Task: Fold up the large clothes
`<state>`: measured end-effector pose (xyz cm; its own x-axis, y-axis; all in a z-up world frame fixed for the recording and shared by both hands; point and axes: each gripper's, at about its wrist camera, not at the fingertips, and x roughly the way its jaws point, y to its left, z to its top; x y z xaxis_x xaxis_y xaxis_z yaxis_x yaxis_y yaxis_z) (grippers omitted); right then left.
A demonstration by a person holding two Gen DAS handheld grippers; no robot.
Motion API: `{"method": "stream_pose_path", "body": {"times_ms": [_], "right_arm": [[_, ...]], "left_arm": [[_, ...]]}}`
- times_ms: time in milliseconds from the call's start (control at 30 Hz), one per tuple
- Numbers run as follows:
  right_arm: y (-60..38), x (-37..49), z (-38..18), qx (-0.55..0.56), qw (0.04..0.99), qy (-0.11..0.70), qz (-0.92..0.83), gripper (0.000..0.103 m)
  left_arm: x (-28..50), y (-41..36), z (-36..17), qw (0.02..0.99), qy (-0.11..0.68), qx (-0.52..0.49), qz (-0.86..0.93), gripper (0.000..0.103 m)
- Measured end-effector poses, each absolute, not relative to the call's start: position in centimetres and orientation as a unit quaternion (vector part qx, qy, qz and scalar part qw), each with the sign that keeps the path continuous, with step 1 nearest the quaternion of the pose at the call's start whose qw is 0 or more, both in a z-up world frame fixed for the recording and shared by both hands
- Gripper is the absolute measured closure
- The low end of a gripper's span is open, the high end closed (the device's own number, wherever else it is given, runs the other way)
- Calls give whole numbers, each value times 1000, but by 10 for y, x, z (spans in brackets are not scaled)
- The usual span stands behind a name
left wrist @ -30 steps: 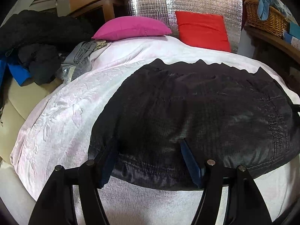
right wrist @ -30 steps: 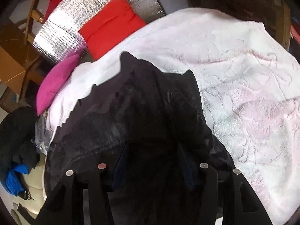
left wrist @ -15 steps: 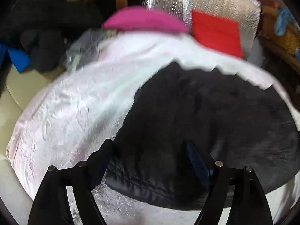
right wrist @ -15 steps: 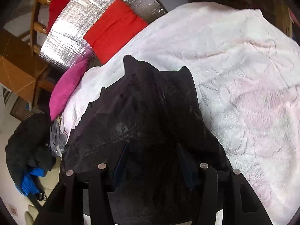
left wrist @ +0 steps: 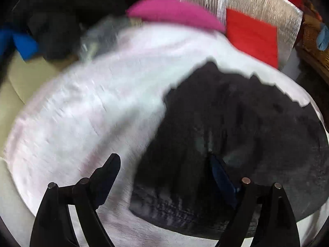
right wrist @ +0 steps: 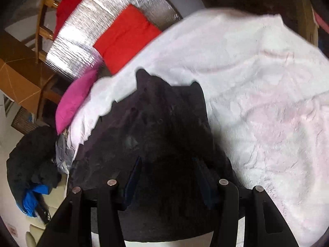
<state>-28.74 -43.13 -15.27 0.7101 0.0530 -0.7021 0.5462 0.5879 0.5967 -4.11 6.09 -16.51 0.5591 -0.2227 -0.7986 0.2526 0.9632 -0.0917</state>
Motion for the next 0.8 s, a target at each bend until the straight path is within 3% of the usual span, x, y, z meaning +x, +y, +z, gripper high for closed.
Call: {"method": "stream_pose_path", "body": {"times_ms": [367,600,800], "right_arm": [[-377,-306,-119,314,872,324,-187,46],[-282,-341,-71,180,916,300,-197,44],[-214,-380,3,104,940,255,-200,41]], "left_arm": [[-84,58,-131,899,415,57,-132,15],[-164,63,-61,926,335,69,-159,14],[-236,80,15,956,244,64,-152,11]]}}
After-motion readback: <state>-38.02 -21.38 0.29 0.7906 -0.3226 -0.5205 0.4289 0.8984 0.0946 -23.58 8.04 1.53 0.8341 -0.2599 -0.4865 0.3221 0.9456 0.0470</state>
